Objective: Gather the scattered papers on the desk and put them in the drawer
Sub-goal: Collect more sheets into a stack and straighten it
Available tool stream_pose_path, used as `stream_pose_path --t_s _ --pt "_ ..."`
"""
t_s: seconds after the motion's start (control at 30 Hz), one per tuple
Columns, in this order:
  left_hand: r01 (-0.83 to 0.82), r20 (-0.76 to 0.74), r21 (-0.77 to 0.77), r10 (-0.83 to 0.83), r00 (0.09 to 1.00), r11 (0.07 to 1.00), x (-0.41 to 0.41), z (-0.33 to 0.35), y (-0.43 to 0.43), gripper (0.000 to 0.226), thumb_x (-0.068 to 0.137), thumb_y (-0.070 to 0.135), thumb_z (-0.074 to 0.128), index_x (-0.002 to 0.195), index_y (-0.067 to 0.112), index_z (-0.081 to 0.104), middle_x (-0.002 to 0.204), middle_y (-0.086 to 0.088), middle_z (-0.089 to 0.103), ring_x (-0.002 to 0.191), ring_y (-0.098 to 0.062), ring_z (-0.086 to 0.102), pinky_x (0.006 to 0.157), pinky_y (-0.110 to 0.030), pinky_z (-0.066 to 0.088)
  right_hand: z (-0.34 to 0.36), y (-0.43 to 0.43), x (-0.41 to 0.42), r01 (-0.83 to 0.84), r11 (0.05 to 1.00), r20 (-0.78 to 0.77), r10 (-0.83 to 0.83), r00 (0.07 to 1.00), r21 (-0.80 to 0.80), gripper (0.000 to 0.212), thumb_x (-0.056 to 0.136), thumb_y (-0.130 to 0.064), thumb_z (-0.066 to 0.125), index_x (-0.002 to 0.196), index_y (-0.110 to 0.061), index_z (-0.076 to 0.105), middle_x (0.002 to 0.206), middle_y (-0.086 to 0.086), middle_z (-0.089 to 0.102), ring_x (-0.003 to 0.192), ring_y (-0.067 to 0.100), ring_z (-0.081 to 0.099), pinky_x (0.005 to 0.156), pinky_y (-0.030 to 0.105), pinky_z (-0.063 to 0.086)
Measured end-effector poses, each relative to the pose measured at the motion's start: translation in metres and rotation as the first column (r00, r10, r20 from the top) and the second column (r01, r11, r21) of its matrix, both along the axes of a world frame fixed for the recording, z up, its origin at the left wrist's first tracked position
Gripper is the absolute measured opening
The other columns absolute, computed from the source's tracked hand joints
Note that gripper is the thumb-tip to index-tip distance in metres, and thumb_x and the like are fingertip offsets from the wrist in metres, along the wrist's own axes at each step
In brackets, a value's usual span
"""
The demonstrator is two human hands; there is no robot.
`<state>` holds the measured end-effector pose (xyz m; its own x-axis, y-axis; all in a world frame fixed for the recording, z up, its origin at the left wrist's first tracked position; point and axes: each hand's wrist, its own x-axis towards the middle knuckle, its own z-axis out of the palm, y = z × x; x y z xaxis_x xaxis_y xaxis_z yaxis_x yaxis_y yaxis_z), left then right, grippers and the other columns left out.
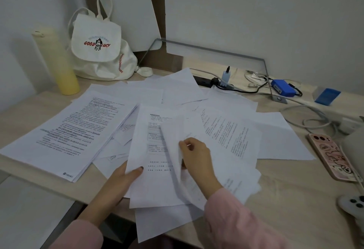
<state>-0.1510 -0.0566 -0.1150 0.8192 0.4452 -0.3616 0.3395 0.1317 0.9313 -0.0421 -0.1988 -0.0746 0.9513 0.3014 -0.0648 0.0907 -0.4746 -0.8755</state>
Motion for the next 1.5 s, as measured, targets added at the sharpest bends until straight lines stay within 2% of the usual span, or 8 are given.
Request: stream_pose_path --t_s 0.17,0.5,0.7,0.87,1.03,1.13,1.3,1.5 --pt "-0.037 0.005 0.004 0.037 0.999 0.999 0.001 0.002 -0.003 0.019 0.094 0.021 0.051 0.113 0.021 0.056 0.101 0.003 0.066 0.092 -0.015 0.062 0.073 -0.027 0.047 0.003 0.012 0.003 -0.013 0.922 -0.451 0.201 0.870 0.387 0.020 0.095 -0.020 0.049 0.110 -0.009 0.056 0.095 0.009 0.065 0.079 0.019 0.064 0.071 0.025 0.053" --pt "-0.061 0.018 -0.028 0.061 0.998 0.998 0.004 0.005 -0.008 0.021 0.091 0.032 0.055 0.111 0.026 0.055 0.096 0.012 0.064 0.089 -0.008 0.060 0.077 -0.026 0.046 -0.018 -0.101 0.057 0.069 0.810 0.044 -0.054 0.998 -0.582 0.046 0.088 -0.026 0.056 0.129 -0.008 0.047 0.128 0.016 0.045 0.117 0.031 0.044 0.096 0.035 0.038" --pt "-0.001 0.038 -0.027 0.003 0.999 1.000 0.005 0.005 -0.016 0.025 0.088 0.019 0.060 0.110 0.029 0.054 0.098 0.012 0.064 0.091 -0.007 0.061 0.072 -0.022 0.048 -0.013 -0.101 0.048 -0.049 0.988 -0.253 0.011 0.967 -0.145 0.019 0.089 -0.012 0.058 0.106 -0.005 0.063 0.087 0.005 0.062 0.071 0.015 0.056 0.061 0.018 0.044" --pt "-0.021 0.014 0.053 0.020 1.000 0.998 0.005 0.001 -0.016 0.035 0.090 0.010 0.057 0.120 0.024 0.046 0.107 0.003 0.057 0.088 -0.006 0.055 0.069 -0.019 0.043 -0.013 -0.128 0.070 0.436 0.896 -0.261 -0.403 0.877 0.083 0.042 0.088 -0.007 0.055 0.129 -0.007 0.049 0.130 0.014 0.048 0.111 0.031 0.052 0.079 0.033 0.042" --pt "-0.026 0.003 0.067 0.026 1.000 0.997 0.005 0.003 -0.018 0.038 0.092 0.009 0.054 0.128 0.019 0.046 0.109 0.001 0.057 0.093 -0.014 0.055 0.072 -0.023 0.044 -0.005 -0.142 0.069 0.505 0.735 -0.524 -0.238 0.818 0.454 0.032 0.089 0.007 0.043 0.062 -0.009 0.040 0.040 0.002 0.053 0.042 0.019 0.055 0.042 0.018 0.047" --pt "-0.019 -0.018 0.082 0.021 1.000 0.996 0.005 0.003 -0.018 0.039 0.093 0.009 0.052 0.131 0.015 0.046 0.114 -0.004 0.057 0.100 -0.019 0.054 0.078 -0.029 0.044 -0.005 -0.136 0.063 0.339 0.869 -0.441 -0.161 0.883 0.361 0.018 0.091 0.001 0.049 0.076 -0.003 0.058 0.078 0.011 0.067 0.071 0.024 0.064 0.074 0.038 0.053" --pt "-0.025 -0.046 0.098 0.029 0.999 0.995 0.004 0.003 -0.018 0.036 0.095 0.009 0.048 0.130 0.015 0.047 0.119 -0.008 0.057 0.102 -0.022 0.054 0.087 -0.034 0.043 -0.001 -0.136 0.068 0.340 0.940 0.004 -0.340 0.940 0.010 0.029 0.087 -0.002 0.046 0.059 -0.002 0.035 0.060 0.009 0.039 0.064 0.021 0.038 0.055 0.032 0.036" --pt "-0.051 -0.059 0.083 0.056 0.997 0.995 0.004 0.001 -0.019 0.037 0.096 0.009 0.045 0.133 0.011 0.046 0.112 -0.007 0.058 0.098 -0.024 0.055 0.085 -0.035 0.043 0.034 -0.146 0.052 0.339 0.904 0.299 -0.409 0.862 0.259 0.023 0.094 -0.008 0.044 0.072 -0.005 0.052 0.067 0.003 0.051 0.062 0.012 0.043 0.057 0.027 0.034"
